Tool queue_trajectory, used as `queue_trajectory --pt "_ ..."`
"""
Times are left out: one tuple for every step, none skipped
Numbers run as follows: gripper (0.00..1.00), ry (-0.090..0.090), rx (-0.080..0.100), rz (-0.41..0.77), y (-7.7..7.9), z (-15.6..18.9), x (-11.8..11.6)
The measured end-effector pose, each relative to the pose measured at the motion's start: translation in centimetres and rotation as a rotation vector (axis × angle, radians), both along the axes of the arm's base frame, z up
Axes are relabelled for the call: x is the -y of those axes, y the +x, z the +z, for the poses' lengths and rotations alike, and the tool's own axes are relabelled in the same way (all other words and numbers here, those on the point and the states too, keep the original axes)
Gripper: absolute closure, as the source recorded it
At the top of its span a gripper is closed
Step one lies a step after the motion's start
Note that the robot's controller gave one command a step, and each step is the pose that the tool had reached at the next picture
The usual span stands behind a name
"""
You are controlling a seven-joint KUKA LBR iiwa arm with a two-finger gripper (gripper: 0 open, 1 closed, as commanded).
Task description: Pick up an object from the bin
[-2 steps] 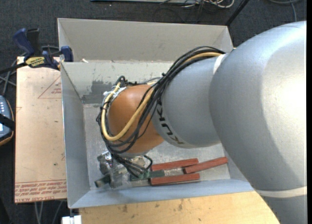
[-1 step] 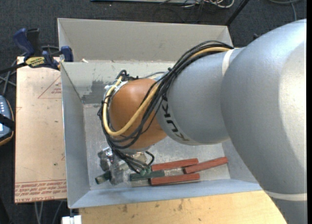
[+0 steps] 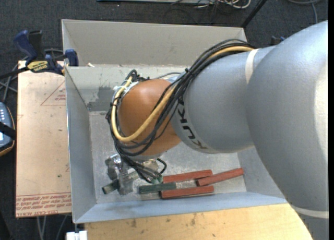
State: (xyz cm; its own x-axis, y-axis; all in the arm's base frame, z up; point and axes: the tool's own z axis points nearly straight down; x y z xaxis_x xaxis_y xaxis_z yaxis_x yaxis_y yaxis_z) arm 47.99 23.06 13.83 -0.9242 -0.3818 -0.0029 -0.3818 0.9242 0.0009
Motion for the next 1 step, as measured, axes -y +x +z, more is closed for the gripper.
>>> queue_trajectory --pt "1.00 0.001 0.002 0.000 0.05 0.80 -0.04"
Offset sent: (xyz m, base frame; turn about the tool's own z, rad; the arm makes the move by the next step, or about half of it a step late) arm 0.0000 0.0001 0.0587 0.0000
